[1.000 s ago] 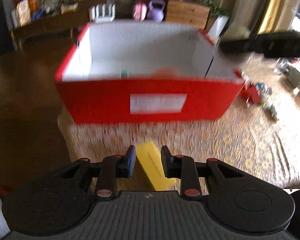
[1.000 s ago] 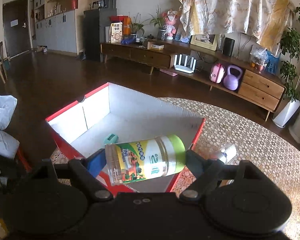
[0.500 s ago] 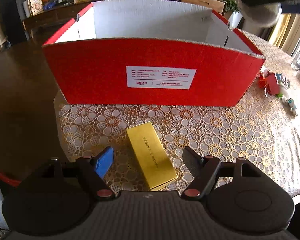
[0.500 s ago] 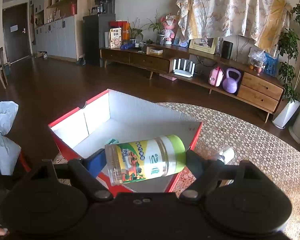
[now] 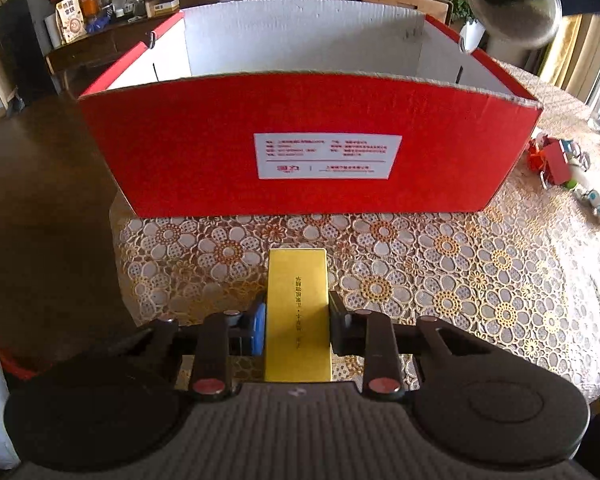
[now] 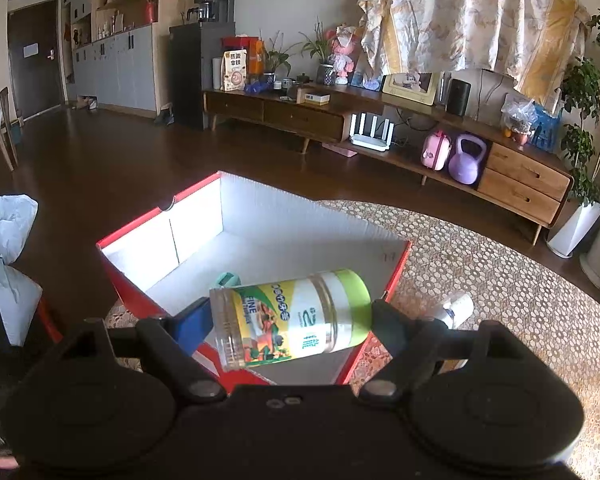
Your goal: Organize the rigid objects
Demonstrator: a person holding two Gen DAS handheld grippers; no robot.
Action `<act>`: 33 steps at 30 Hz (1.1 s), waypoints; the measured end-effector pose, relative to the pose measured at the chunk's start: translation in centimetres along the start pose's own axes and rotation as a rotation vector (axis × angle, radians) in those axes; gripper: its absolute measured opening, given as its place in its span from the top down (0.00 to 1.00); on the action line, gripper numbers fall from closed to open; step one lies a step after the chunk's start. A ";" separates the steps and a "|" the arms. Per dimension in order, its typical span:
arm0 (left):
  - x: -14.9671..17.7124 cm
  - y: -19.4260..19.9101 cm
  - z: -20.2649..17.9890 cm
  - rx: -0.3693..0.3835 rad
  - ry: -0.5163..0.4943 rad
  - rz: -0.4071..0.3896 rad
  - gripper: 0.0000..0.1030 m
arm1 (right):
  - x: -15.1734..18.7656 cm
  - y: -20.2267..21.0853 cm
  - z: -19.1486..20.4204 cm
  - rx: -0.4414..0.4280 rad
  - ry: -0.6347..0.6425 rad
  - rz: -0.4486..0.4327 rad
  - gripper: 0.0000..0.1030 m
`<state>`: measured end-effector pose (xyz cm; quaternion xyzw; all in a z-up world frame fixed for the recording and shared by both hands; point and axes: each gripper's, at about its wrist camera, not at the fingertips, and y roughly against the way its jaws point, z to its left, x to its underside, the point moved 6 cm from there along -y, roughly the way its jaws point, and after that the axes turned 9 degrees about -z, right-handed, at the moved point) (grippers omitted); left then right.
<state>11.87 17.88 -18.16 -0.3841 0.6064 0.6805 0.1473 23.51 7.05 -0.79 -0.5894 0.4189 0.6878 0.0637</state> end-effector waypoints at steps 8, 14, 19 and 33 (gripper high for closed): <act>-3.8 4.2 1.4 0.085 -0.006 -0.057 0.72 | -0.2 -0.6 -0.2 0.001 0.011 0.005 0.18; -9.0 7.5 2.1 0.121 -0.033 -0.146 0.72 | -0.3 -1.5 0.0 -0.008 0.016 0.011 0.18; -13.8 7.2 2.7 0.102 -0.063 -0.191 0.72 | -0.4 -2.8 0.3 -0.021 0.026 0.024 0.18; -19.6 -4.9 0.3 0.091 -0.136 -0.022 0.72 | 0.7 -8.6 0.6 -0.033 0.040 0.109 0.18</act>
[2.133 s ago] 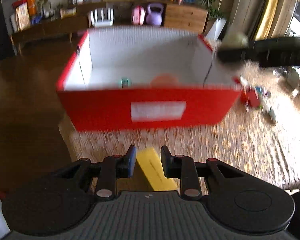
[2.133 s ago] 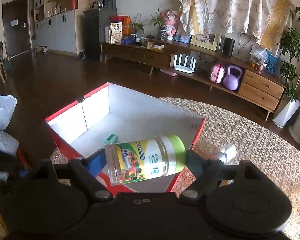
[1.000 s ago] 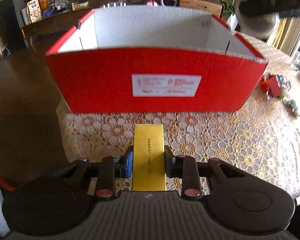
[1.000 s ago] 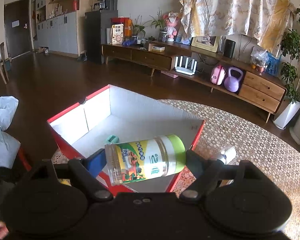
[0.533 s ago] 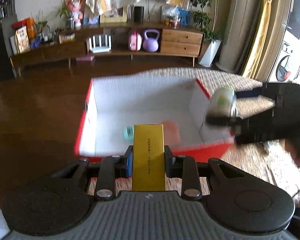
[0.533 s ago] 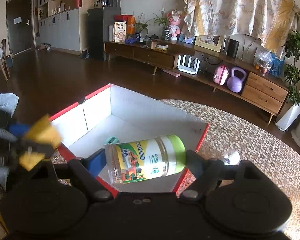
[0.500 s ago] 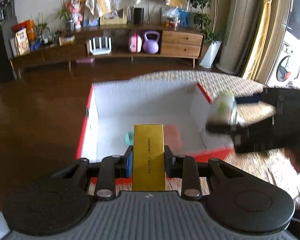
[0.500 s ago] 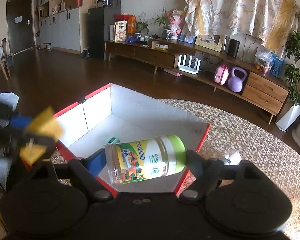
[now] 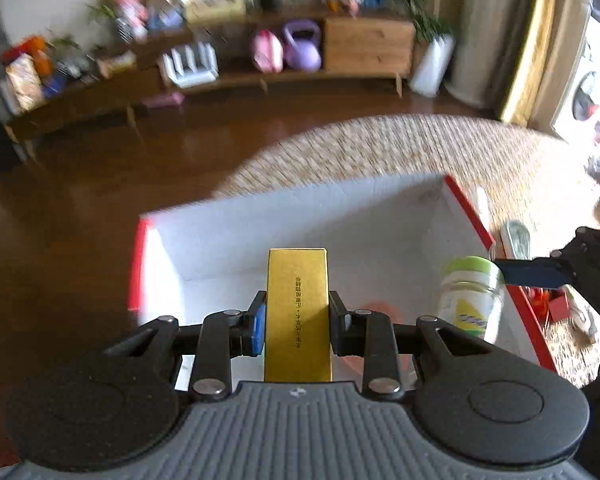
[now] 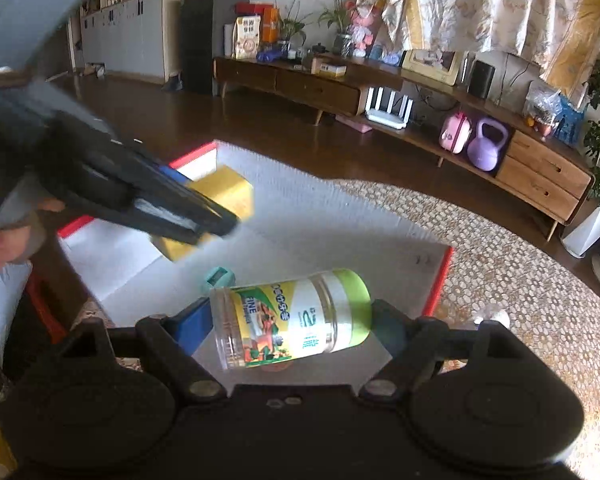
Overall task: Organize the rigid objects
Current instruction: 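Lower yellow box into red box with left tool while right tool releases jar inside, then withdraw both open tools from the red box toward remaining table items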
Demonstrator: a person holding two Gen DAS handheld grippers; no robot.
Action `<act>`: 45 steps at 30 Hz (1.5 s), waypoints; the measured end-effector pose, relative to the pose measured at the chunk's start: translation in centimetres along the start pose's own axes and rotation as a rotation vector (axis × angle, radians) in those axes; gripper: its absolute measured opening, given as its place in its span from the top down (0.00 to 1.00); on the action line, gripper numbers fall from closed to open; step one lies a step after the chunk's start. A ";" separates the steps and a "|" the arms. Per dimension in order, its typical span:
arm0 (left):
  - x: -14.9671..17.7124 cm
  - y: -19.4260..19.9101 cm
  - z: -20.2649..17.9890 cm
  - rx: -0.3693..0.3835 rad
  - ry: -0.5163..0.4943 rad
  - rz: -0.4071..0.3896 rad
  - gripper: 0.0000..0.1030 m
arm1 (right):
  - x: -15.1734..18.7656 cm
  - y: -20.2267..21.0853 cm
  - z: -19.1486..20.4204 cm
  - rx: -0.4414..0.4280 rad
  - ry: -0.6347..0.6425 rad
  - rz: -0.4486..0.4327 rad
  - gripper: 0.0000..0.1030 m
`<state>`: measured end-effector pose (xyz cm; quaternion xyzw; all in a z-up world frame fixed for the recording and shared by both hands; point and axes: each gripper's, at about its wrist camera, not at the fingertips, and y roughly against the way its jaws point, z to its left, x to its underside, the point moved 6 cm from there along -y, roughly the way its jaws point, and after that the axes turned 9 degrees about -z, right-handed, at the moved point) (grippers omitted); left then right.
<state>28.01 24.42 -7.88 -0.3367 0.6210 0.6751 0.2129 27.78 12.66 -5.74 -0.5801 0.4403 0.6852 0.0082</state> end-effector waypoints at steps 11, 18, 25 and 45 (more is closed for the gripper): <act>1.3 -7.2 -1.0 0.015 -0.046 0.145 0.72 | 1.5 -4.2 0.6 -0.016 -0.011 0.133 0.18; 2.4 -8.9 -0.6 0.039 -0.020 0.220 0.72 | 2.2 -4.6 0.5 -0.017 -0.042 0.172 0.18; 3.6 -9.7 -0.2 0.044 -0.003 0.304 0.71 | 2.3 -4.7 0.3 -0.007 -0.041 0.178 0.18; 2.4 -3.9 -0.2 0.017 0.060 0.168 0.71 | 0.3 0.8 -1.6 0.034 -0.101 0.046 0.17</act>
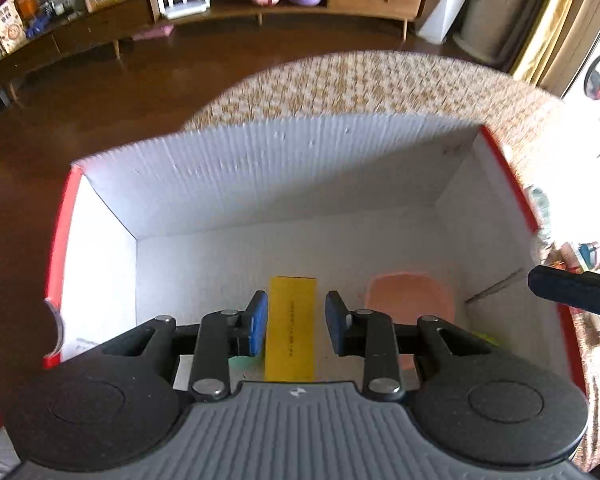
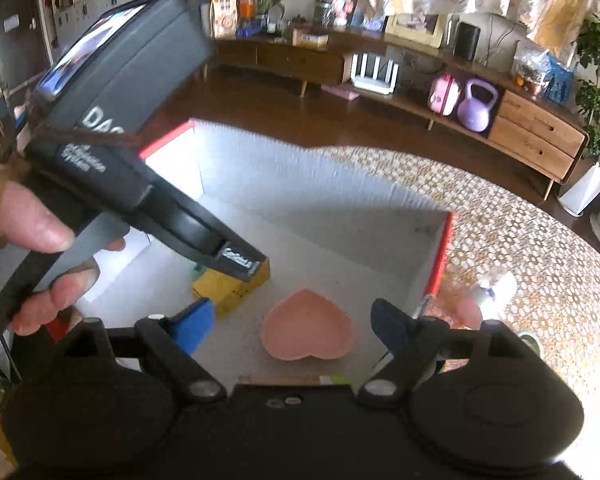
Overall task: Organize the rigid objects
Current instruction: 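Withdraw both open tools from the red box toward remaining table items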
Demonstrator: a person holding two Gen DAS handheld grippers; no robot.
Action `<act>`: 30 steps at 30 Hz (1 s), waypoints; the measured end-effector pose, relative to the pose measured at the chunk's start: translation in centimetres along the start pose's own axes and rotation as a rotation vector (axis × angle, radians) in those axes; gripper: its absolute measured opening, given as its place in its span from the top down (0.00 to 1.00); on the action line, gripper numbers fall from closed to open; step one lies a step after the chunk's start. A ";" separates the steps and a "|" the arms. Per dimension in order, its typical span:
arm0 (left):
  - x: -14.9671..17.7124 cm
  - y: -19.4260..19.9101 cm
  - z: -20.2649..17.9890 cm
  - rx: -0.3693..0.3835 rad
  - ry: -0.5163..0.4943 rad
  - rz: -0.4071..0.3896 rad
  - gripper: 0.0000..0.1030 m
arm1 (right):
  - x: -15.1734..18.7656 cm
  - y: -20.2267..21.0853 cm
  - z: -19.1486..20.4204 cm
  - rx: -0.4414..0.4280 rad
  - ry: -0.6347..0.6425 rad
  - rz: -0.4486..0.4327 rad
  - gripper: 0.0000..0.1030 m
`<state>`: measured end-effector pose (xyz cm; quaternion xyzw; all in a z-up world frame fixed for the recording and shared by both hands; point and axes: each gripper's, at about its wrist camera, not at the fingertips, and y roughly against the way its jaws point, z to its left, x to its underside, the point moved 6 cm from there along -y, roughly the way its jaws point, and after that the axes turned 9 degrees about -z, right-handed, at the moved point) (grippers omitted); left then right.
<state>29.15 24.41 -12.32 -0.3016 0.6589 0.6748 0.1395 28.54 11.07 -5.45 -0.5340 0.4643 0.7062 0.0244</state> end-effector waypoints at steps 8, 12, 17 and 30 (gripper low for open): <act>0.1 4.7 -1.9 -0.006 -0.008 -0.122 0.71 | 0.0 5.9 -1.6 -0.024 -0.067 -0.078 0.16; 0.6 6.9 -3.1 -0.014 -0.013 -0.180 0.71 | 0.1 9.0 -1.8 -0.030 -0.076 -0.123 0.14; 1.3 9.4 -4.8 -0.005 -0.030 -0.231 0.71 | 0.9 11.8 -2.0 -0.028 -0.086 -0.163 0.14; 4.1 16.0 -8.8 -0.002 -0.036 -0.423 0.42 | 4.1 18.2 -4.9 -0.017 -0.187 -0.255 0.05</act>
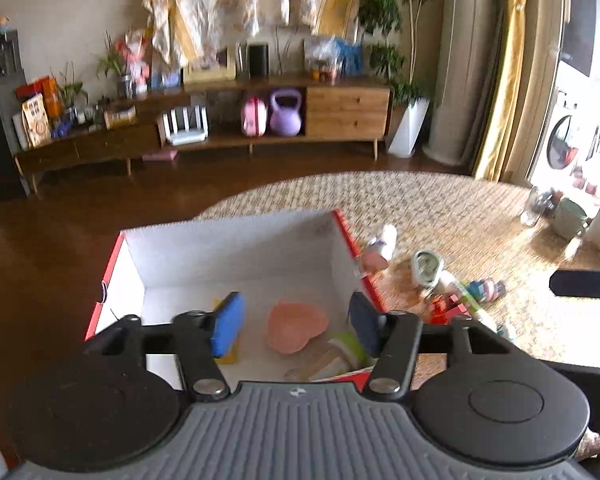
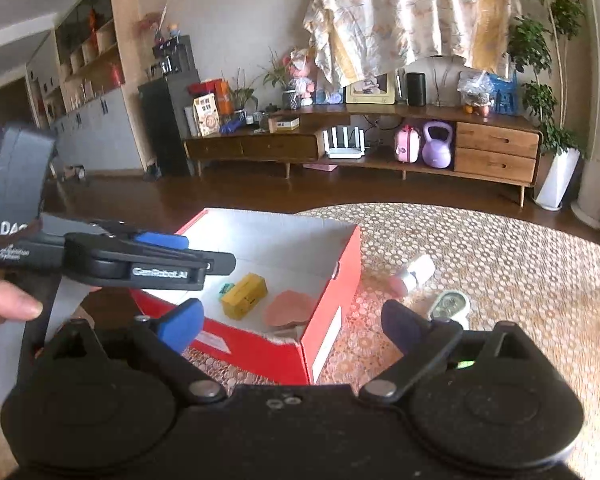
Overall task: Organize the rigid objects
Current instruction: 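Withdraw both open tools from the red box toward remaining table items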
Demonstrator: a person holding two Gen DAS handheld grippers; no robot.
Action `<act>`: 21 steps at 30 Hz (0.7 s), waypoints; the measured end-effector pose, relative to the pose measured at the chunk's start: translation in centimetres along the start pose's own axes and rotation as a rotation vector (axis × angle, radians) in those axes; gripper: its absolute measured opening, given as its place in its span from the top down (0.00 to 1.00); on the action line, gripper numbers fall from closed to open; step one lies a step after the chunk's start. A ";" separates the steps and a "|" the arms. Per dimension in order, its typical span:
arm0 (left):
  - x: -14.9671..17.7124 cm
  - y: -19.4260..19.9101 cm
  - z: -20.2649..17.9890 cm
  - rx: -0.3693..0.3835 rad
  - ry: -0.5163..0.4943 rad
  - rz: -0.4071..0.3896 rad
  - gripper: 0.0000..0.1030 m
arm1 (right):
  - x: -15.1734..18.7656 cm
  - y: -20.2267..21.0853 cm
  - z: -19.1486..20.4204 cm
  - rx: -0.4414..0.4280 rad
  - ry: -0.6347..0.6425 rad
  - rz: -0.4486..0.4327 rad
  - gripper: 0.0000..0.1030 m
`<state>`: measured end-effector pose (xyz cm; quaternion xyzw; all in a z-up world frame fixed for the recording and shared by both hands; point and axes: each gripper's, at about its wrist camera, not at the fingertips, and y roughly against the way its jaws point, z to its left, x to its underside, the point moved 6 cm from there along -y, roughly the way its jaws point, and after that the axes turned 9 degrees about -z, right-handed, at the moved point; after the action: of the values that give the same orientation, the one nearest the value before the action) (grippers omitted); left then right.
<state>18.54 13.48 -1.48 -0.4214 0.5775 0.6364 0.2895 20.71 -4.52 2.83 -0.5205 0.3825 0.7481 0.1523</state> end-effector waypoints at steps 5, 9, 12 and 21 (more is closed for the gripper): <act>0.8 1.7 -2.8 0.035 -0.017 -0.022 0.40 | 1.1 2.7 -1.6 0.027 -0.002 -0.032 0.00; 1.8 2.0 -4.7 0.062 -0.019 -0.028 0.27 | 2.7 4.6 -3.2 0.069 0.027 -0.039 0.00; 2.4 1.9 -6.1 0.088 -0.005 -0.032 0.26 | 4.0 5.5 -4.7 0.106 0.033 -0.031 0.00; 4.2 -0.3 -10.3 0.146 0.020 -0.006 0.18 | 6.8 5.9 -8.5 0.148 0.013 -0.006 0.00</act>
<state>18.82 2.93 -5.07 -0.4074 0.6240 0.5874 0.3155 19.86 -15.85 -2.19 -0.5139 0.4360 0.7138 0.1902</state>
